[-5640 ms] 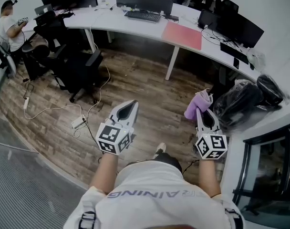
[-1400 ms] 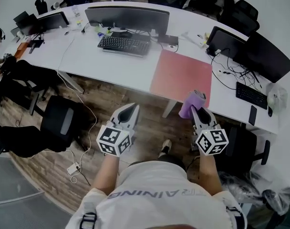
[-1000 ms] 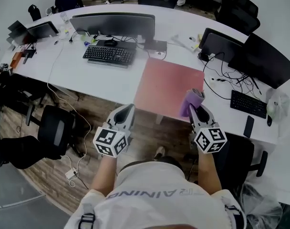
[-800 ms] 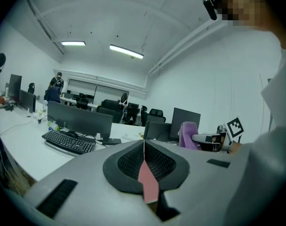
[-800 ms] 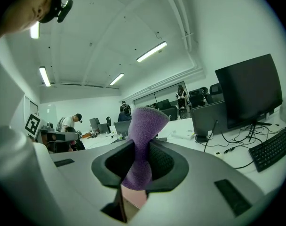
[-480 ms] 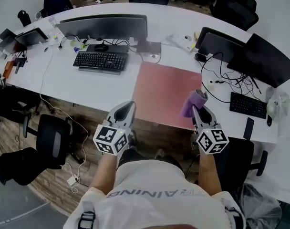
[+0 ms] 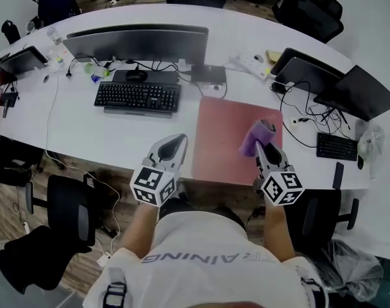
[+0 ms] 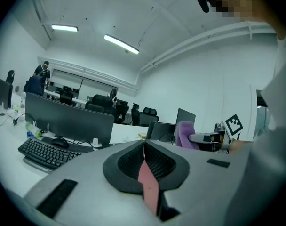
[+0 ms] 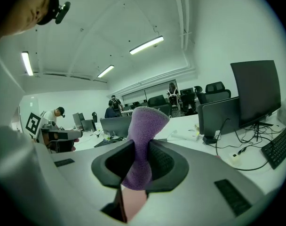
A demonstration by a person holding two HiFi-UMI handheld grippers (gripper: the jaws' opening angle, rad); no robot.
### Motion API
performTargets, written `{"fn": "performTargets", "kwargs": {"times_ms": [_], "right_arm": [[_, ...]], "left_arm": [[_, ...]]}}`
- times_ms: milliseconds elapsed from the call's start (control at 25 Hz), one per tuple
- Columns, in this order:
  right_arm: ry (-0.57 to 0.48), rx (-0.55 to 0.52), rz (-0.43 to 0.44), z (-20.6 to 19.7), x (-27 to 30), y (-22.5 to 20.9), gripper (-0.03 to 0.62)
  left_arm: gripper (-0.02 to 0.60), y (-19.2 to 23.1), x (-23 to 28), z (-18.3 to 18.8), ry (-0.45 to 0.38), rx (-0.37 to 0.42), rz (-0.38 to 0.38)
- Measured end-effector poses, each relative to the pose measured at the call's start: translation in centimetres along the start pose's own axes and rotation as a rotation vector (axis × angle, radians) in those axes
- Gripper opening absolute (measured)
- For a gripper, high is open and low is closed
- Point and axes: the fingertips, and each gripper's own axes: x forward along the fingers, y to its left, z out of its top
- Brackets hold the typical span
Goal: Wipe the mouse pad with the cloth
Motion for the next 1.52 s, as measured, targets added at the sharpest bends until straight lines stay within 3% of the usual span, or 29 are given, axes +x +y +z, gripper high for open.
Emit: {"fn": "performTargets", "kwargs": {"times_ms": [280, 600, 760, 1080, 1280, 1520], "right_arm": [[0.086, 0.015, 0.043, -1.4, 7.7, 4.7, 0.097], [0.205, 0.031, 0.109, -5.8, 16.5, 6.9, 0.097], [0.296, 0.055, 0.119, -10.5, 21.0, 6.1, 0.097], [0.487, 0.002, 0.110, -18.0, 28.8, 3.1, 0.097], [0.549, -0.006, 0.098, -19.2, 31.5, 0.8, 0.097], [0.587, 0.074, 0.097, -19.9, 31.2, -2.6, 0.097]], "left_arm": [[0.032, 6.0, 0.0, 0.6, 0.013, -0.041, -0.017], [0.032, 9.9, -1.2, -1.1, 0.021, -0.087, 0.029], [0.032, 10.4, -1.7, -2.0, 0.035, -0.098, 0.071], [0.032, 9.8, -1.3, -3.7, 0.069, -0.108, 0.155], [0.032, 8.9, -0.7, -4.6, 0.087, -0.120, 0.201], [0.032, 6.6, 0.6, -5.5, 0.094, -0.135, 0.255]]}}
